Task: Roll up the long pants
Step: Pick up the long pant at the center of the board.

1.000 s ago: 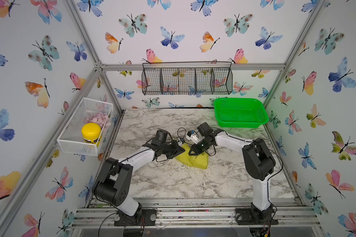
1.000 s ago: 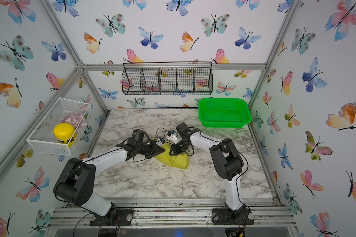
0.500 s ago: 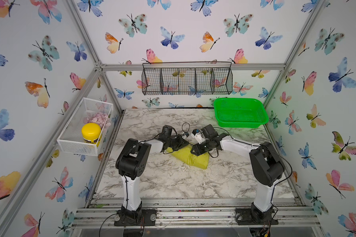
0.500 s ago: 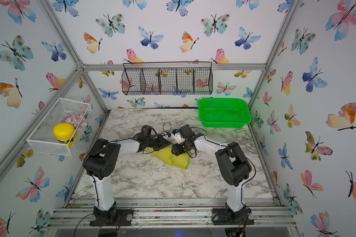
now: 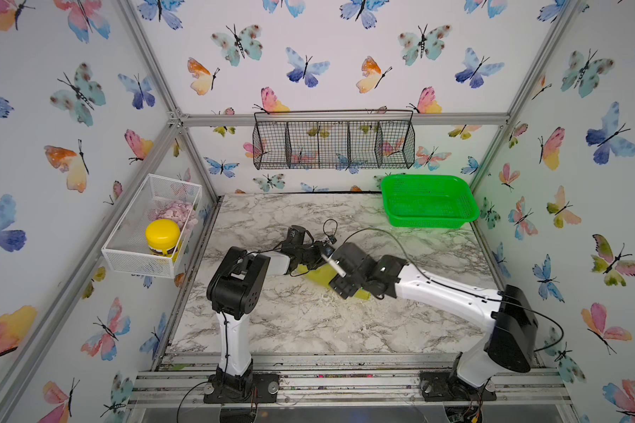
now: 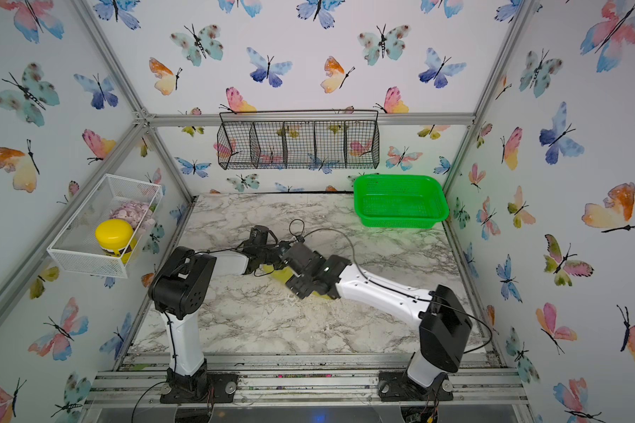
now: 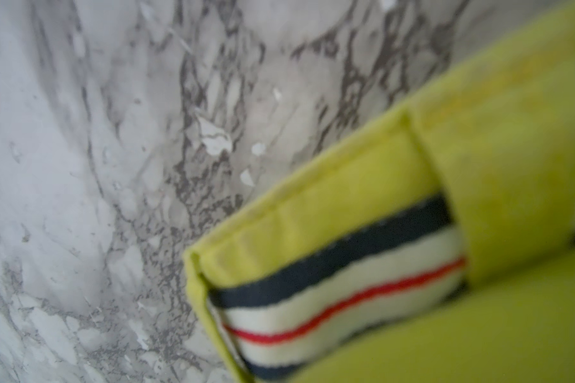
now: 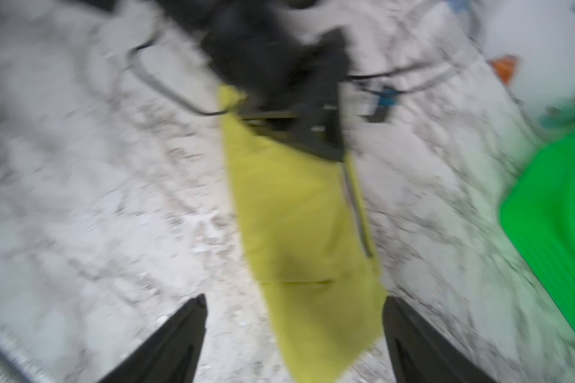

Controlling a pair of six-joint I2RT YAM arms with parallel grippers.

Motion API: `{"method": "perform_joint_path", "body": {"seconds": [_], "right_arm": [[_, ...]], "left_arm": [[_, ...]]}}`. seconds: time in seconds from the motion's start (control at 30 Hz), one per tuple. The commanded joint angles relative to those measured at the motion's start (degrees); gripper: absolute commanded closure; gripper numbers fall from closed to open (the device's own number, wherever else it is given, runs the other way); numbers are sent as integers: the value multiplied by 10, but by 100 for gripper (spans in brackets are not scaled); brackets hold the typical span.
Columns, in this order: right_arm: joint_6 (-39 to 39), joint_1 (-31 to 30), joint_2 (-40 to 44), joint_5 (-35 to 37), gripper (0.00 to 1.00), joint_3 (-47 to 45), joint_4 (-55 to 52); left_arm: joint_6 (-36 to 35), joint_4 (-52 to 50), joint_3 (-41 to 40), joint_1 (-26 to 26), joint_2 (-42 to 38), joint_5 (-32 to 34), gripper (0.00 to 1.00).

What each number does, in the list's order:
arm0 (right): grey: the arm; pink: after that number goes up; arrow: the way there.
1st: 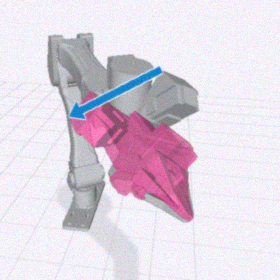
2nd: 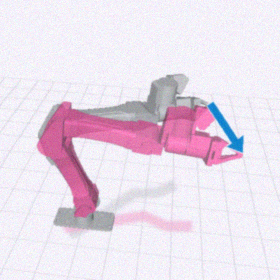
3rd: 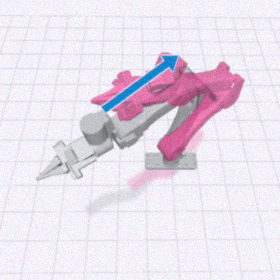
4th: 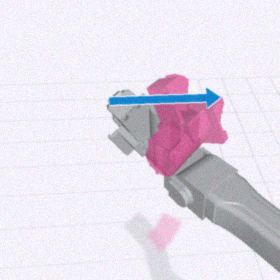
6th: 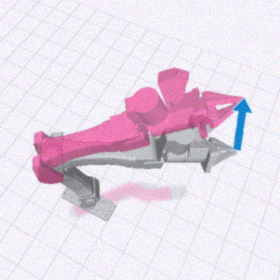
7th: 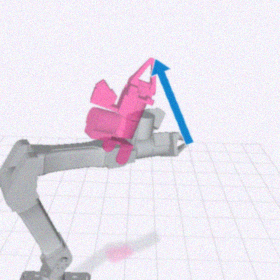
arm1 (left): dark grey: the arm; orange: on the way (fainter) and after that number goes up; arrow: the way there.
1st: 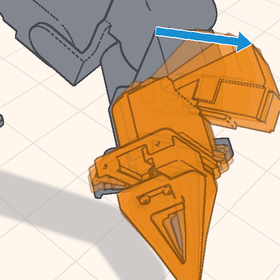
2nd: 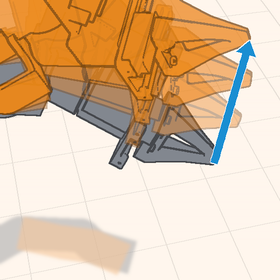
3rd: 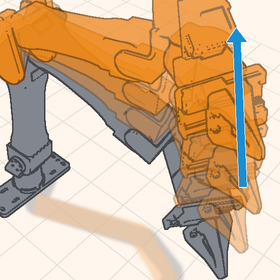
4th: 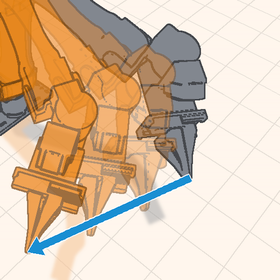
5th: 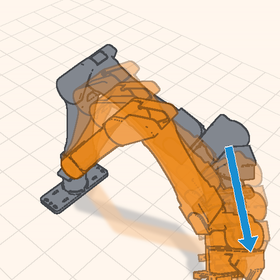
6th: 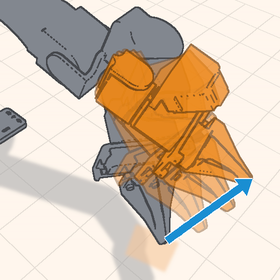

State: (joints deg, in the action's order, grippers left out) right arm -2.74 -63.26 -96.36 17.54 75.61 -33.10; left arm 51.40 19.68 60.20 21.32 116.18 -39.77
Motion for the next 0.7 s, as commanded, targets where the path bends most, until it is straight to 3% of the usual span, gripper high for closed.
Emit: {"method": "perform_joint_path", "body": {"seconds": [0.0, 0.1, 0.3, 0.5, 0.67], "right_arm": [[-74, 2, -18, -29, 1, -28, -15], [-107, -3, -36, -8, 0, -33, 14], [-171, -3, -80, 142, 0, -54, 143], [-208, 12, -144, 137, 0, -46, 212], [-191, 85, -162, 108, 0, -69, 240]], "left_arm": [[-45, -163, -50, -4, 86, 77, 100], [-45, -159, -56, -3, 80, 73, 100], [-40, -151, -61, -4, 77, 68, 100], [-32, -146, -58, -4, 85, 60, 100], [-29, -145, -60, -3, 80, 56, 100]]}}
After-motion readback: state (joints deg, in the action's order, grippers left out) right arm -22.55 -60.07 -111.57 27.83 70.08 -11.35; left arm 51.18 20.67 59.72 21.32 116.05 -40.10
